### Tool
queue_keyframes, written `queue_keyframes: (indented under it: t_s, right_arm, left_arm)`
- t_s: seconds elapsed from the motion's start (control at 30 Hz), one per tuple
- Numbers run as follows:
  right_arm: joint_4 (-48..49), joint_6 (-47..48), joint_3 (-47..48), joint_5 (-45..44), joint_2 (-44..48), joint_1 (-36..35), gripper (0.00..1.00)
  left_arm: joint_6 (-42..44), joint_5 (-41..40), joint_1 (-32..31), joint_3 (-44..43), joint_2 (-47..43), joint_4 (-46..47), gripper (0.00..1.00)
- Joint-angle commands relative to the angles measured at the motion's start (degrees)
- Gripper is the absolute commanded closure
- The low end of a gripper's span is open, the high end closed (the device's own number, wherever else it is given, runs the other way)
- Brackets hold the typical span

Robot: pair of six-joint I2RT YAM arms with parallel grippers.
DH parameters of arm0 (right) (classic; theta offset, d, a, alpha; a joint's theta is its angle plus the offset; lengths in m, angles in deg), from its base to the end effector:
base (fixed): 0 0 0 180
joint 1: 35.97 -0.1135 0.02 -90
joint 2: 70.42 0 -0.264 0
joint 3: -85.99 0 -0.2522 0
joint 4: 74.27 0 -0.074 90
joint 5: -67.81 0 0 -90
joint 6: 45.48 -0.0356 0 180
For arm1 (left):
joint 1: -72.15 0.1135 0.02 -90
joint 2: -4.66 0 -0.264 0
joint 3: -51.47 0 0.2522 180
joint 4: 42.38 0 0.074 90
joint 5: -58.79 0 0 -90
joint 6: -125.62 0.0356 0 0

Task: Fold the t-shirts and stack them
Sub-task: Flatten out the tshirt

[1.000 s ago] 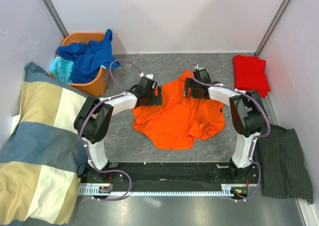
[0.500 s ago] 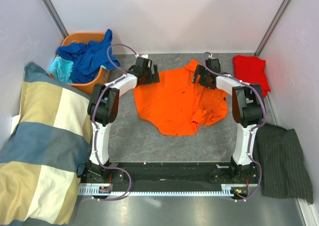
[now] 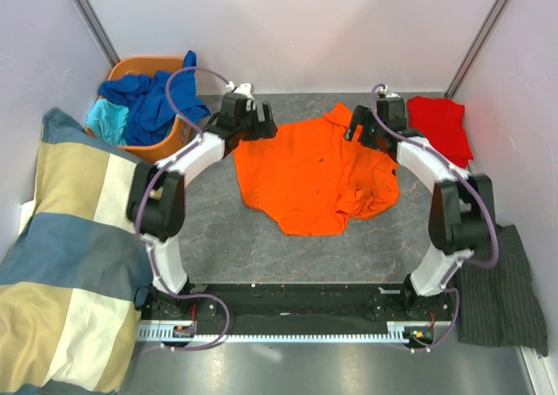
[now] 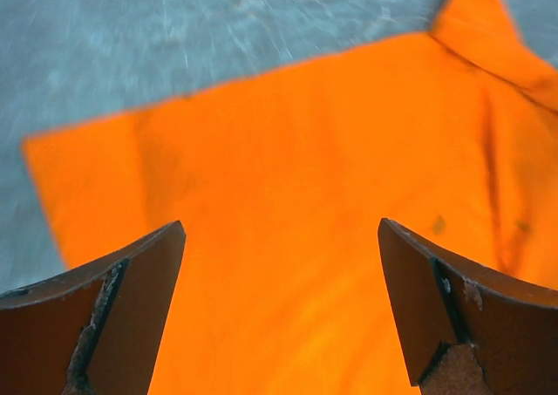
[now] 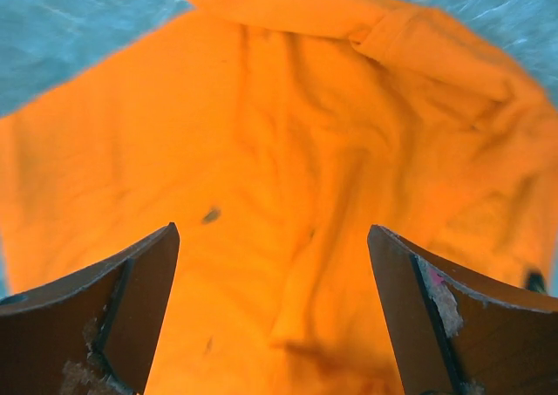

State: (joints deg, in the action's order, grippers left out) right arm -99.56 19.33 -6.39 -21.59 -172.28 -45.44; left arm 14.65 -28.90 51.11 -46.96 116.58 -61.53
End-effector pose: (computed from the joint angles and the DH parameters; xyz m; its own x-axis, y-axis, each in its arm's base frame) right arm 0.3977 0.0667 0.2401 -0.6415 0.3245 -0.6951 0.1111 0.9359 0.3343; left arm 0.4251 -0.1651 0.2405 -0.6098 -0.1486 -0.7785 0.1844 0.9287 -0.3217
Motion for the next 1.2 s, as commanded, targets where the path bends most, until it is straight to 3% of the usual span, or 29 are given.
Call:
queue_keyframes:
  t_s: [0.0,0.17,0.47,0.57,0.6,0.7,0.9,1.17]
  right_arm:
    - [-3.58,0.40,-7.84,0.54,10.27,-0.89,0.02]
    - [-6.31,-0.38,-18.39,-2.53,18.27,-2.21,0.04]
    - [-3.77,-0.65,-24.03,-2.10,18.81,-2.39,0.22]
    - [-3.24,-0.56,-24.03,-1.22,16.88,-2.39,0.44]
    - [-2.80,-0.56,-24.12,-0.69,16.00,-2.30,0.70]
    - [-2.88,-0.91,-24.38,3.25,16.34,-2.39,1.00]
    - [-6.56,0.05,-22.73,3.27,24.24,-2.48,1.00]
    - [-11.75,3.74,-15.08,13.70,31.11,-3.88,1.00]
  left_arm:
    - [-5.12,2.35,-2.07,15.90,-13.36,6.95,0.00]
    - [-7.59,1.21,-5.41,31.10,-19.80,8.72,0.00]
    - [-9.53,1.82,-7.61,37.20,-22.62,8.90,0.00]
    - [-9.61,1.13,-7.62,37.38,-23.15,8.90,0.00]
    - [-9.61,1.03,-7.62,37.38,-23.32,8.90,0.00]
    - [-9.70,0.95,-7.62,37.55,-23.41,8.73,0.00]
    - [-10.32,1.30,-7.62,37.99,-22.97,8.73,0.00]
    - [-10.23,1.65,-7.62,37.82,-22.97,8.46,0.00]
